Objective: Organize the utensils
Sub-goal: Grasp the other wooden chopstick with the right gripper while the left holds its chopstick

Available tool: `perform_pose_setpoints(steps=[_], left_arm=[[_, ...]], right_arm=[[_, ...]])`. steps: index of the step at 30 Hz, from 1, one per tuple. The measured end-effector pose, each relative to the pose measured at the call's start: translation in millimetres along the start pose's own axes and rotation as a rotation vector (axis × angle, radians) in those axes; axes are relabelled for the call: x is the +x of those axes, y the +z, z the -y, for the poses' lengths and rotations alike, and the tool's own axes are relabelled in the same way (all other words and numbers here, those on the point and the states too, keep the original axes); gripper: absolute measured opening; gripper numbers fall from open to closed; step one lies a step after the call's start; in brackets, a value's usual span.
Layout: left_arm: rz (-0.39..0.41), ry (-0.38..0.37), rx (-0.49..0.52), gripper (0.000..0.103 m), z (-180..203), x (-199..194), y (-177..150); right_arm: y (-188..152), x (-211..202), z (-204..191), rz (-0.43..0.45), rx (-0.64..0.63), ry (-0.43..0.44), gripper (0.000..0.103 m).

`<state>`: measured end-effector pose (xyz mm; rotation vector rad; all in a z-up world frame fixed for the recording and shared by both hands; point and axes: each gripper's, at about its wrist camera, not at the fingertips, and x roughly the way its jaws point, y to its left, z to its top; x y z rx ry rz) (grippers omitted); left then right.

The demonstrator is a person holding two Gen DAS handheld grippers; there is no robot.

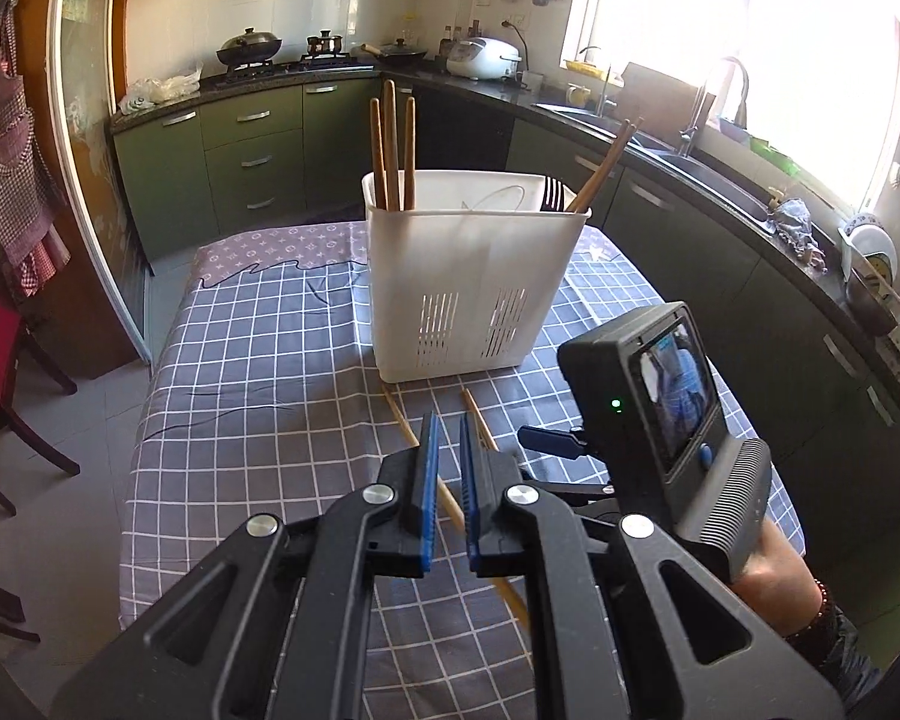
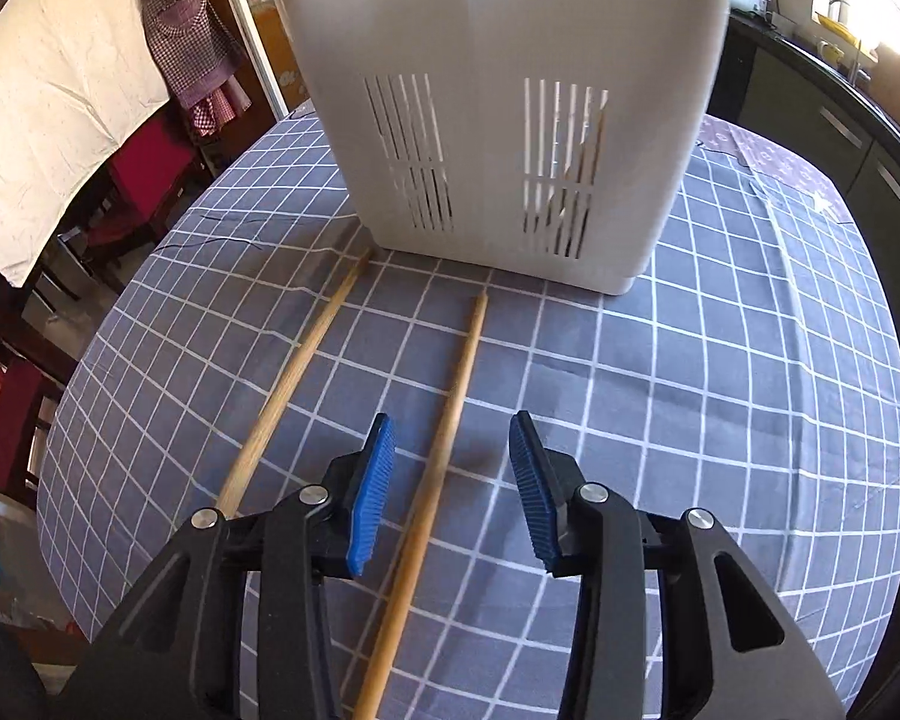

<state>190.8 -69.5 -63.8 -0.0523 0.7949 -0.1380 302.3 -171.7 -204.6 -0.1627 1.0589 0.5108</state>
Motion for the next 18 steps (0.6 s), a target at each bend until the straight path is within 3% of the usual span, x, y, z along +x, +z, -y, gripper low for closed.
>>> perform_pose_setpoints(steps=[6, 10, 18], left_arm=[[-0.025, -0.006, -0.018, 0.007, -9, 9, 1], [-0.067, -0.009, -0.04, 0.007, -13, 20, -1], [-0.214, -0.011, -0.137, 0.008, -30, 67, -12]], right_arm=[[7, 9, -8, -0.01, -0.012, -0.054, 0.034], [7, 10, -12, -0.004, -0.018, -0.067, 0.009], [-2, -12, 11, 0.044, 0.028, -0.028, 0.006]])
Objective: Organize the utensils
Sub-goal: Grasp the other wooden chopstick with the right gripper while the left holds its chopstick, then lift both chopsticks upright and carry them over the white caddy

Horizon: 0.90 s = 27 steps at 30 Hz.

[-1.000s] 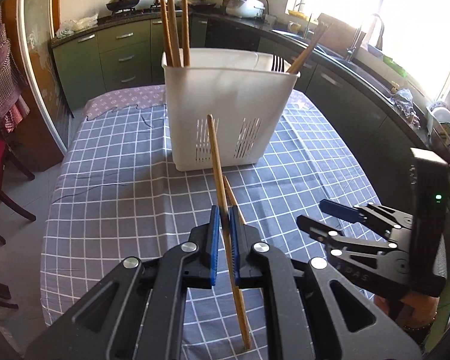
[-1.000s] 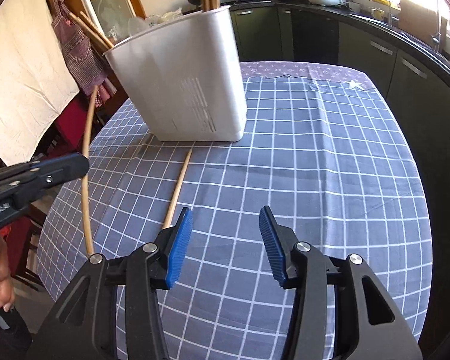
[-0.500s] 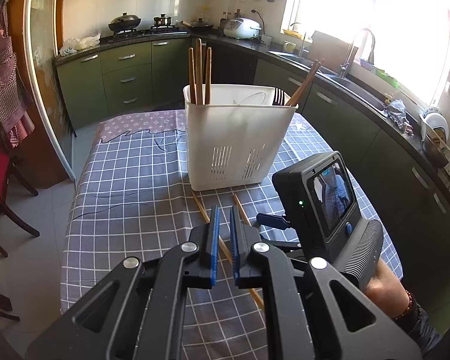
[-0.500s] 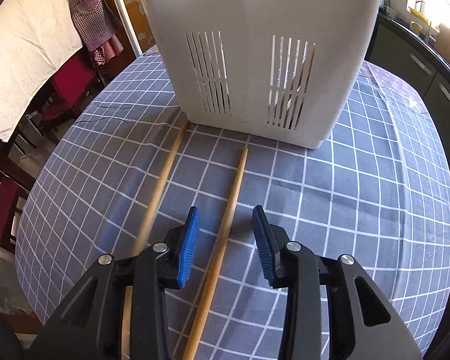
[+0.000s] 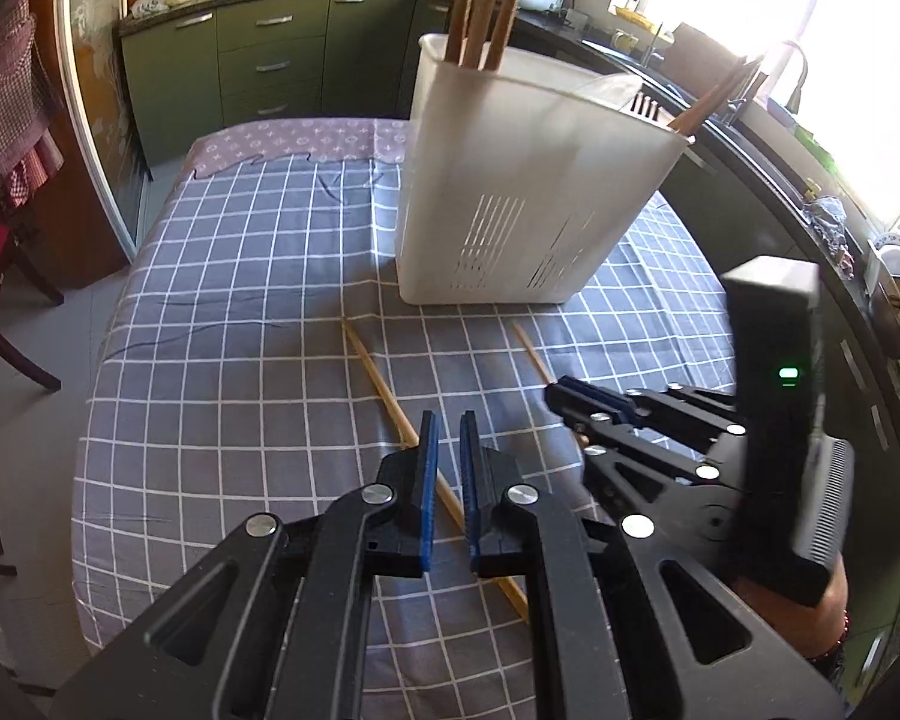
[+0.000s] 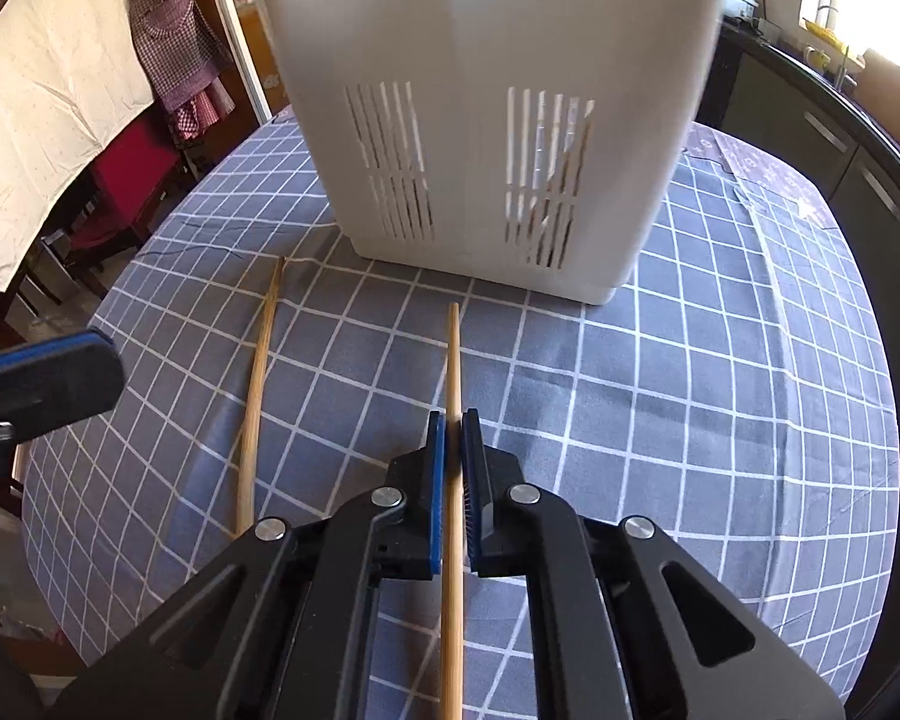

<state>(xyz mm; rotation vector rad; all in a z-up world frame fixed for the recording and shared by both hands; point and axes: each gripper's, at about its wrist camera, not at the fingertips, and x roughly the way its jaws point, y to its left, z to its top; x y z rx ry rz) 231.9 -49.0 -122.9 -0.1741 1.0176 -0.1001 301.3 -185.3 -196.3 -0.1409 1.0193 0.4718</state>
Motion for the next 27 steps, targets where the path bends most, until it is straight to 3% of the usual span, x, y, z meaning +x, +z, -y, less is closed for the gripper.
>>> perform_pose_setpoints(steps=[10, 18, 27], left_arm=[[-0.159, 0.057, -0.094, 0.009, -3, 54, 3], [-0.185, 0.128, -0.17, 0.014, -9, 58, -1], [-0.198, 0.186, -0.138, 0.017, 6, 75, 10]], right_arm=[[-7, -51, 25, 0.103, 0.029, 0.083, 0.006], [-12, -62, 45, 0.136, 0.055, 0.154, 0.006], [-16, -61, 58, 0.143, 0.088, 0.179, 0.007]])
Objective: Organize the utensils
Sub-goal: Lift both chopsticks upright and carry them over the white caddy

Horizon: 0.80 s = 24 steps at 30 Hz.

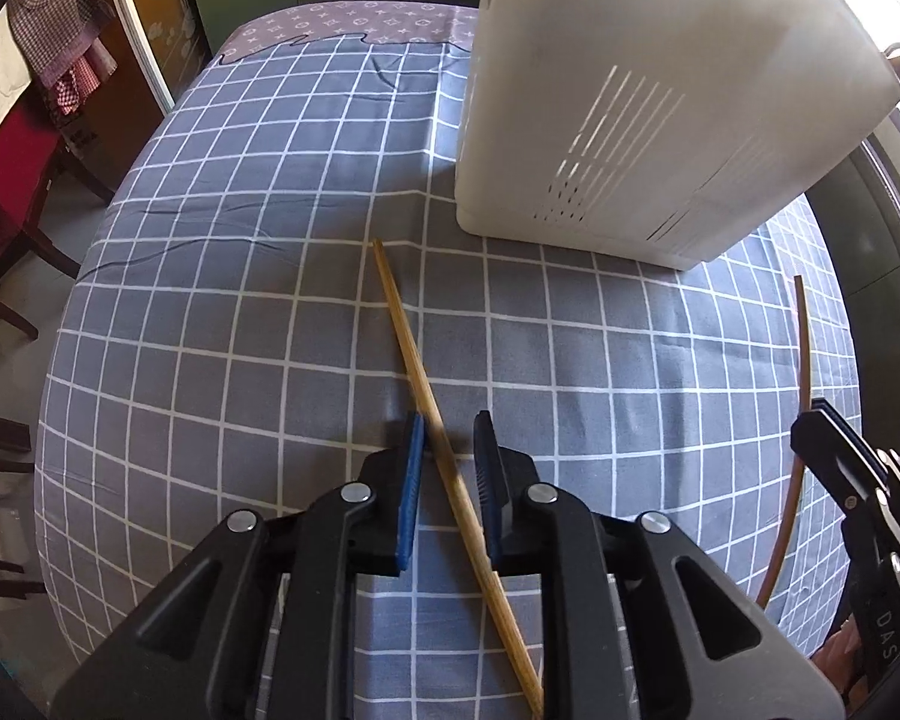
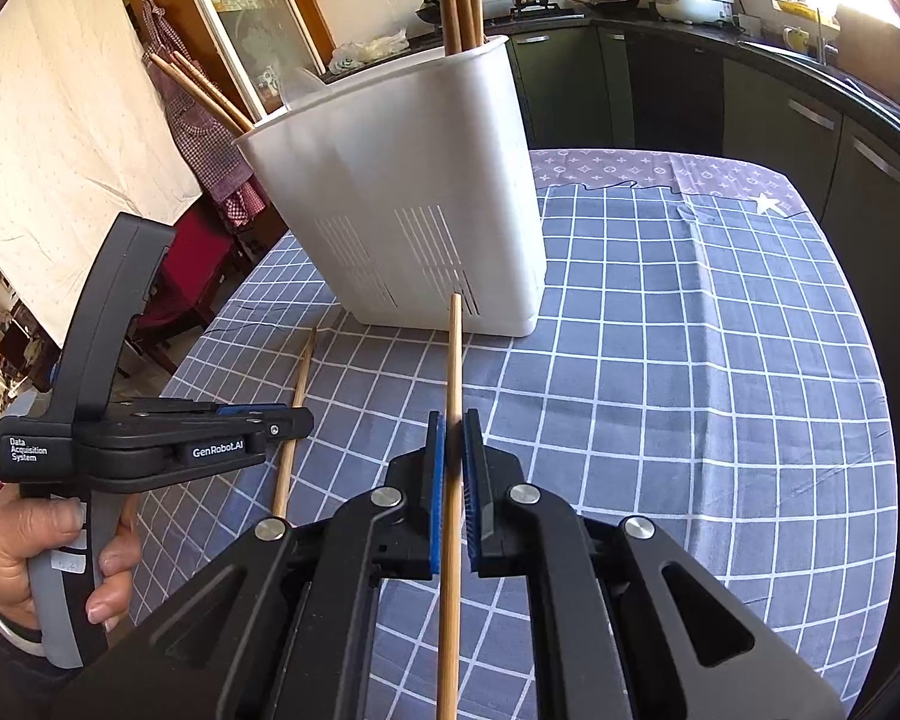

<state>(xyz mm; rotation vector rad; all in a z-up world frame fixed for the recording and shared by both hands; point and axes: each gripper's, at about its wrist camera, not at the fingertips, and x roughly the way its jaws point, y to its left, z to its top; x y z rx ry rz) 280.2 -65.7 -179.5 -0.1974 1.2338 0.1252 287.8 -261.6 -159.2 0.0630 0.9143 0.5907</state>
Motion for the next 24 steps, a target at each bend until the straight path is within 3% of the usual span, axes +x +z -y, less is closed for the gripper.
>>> perform_pose_setpoints(steps=[4, 6, 11, 24], left_arm=[[0.012, 0.013, 0.014, 0.016, 3, 2, 3], [0.024, 0.039, 0.042, 0.01, 9, 3, 4], [0.028, 0.009, 0.064, 0.008, 13, 5, 8], [0.186, -0.055, 0.148, 0.006, 21, -58, -15]], right_arm=[[1, -2, 1, 0.007, 0.007, 0.0, 0.006], [1, -6, 0, 0.014, 0.008, -0.001, 0.006], [2, -16, -2, 0.031, 0.006, -0.01, 0.007], [3, -53, -20, 0.095, -0.002, -0.034, 0.007]])
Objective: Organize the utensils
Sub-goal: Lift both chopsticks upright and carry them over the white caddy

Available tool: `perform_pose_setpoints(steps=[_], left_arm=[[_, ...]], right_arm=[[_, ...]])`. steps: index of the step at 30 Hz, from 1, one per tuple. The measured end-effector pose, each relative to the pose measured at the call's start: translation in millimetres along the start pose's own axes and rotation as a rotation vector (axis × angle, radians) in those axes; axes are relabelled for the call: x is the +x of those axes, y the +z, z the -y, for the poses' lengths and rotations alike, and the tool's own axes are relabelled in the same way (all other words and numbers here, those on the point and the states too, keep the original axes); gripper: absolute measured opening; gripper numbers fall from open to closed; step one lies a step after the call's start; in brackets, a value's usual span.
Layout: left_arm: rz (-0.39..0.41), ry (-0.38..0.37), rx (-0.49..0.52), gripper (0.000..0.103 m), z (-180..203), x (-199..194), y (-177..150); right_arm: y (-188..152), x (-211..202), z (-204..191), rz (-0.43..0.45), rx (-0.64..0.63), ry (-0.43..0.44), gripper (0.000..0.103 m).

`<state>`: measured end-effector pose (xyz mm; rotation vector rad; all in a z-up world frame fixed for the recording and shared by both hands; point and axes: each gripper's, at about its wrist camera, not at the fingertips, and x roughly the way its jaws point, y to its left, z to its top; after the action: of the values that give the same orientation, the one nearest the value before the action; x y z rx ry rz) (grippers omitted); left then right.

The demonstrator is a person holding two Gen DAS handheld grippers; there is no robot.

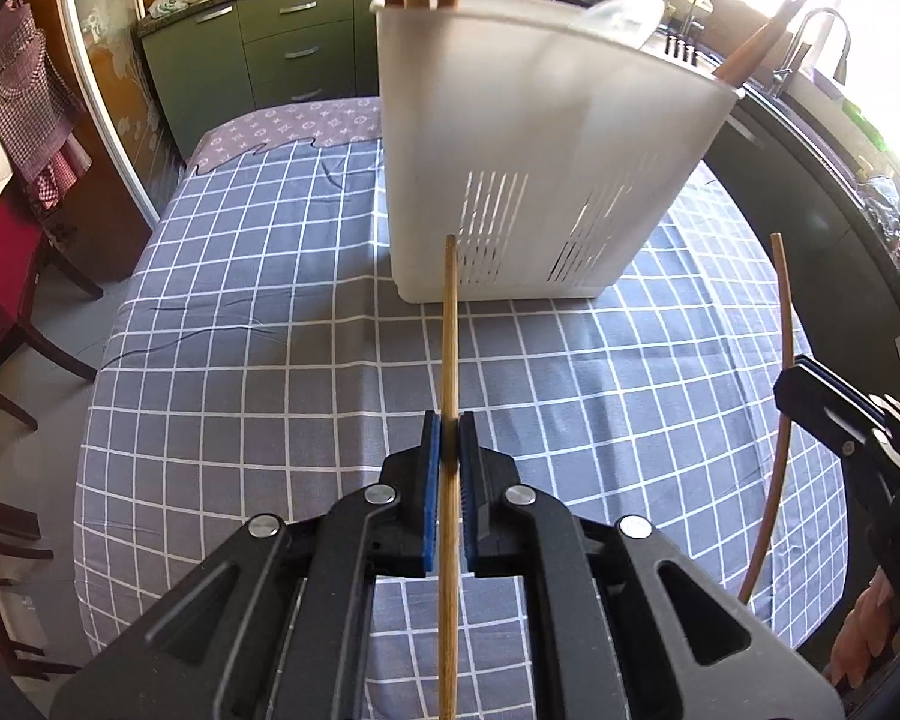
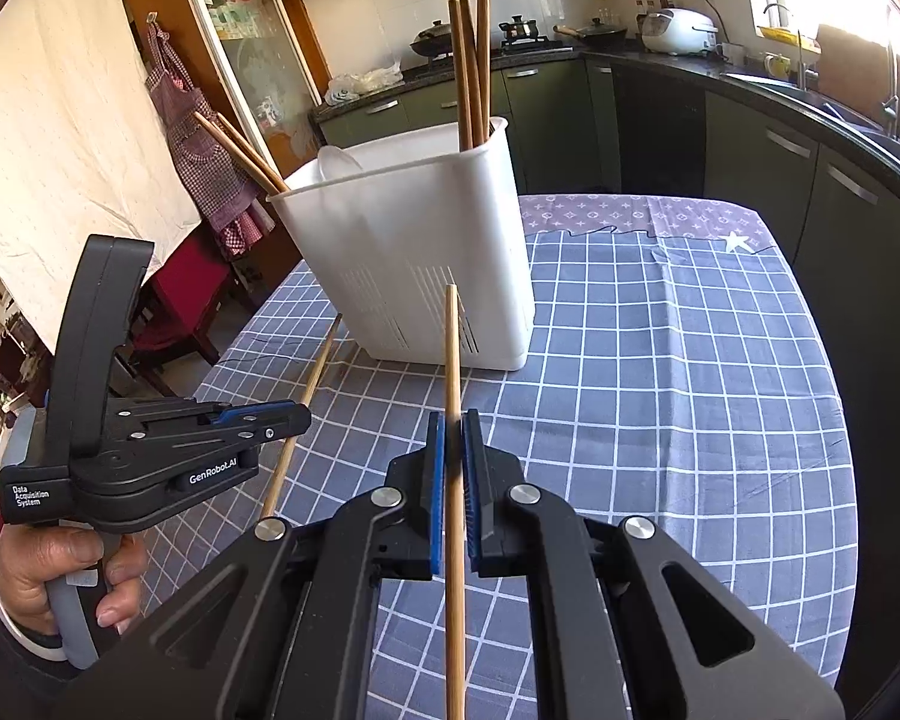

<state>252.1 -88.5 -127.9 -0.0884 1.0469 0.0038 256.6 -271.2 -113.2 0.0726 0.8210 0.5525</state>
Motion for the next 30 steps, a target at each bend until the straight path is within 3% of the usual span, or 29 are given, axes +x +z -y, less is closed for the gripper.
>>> perform_pose_setpoints(steps=[16, 30], left_arm=[[0.245, -0.072, 0.073, 0.006, 3, -95, -9], [0.276, -0.095, 0.099, 0.006, 3, -109, -11]], right_arm=[[7, -56, -34, 0.11, -0.065, 0.004, 0.007], [8, -72, -44, 0.139, -0.097, 0.008, 0.007]])
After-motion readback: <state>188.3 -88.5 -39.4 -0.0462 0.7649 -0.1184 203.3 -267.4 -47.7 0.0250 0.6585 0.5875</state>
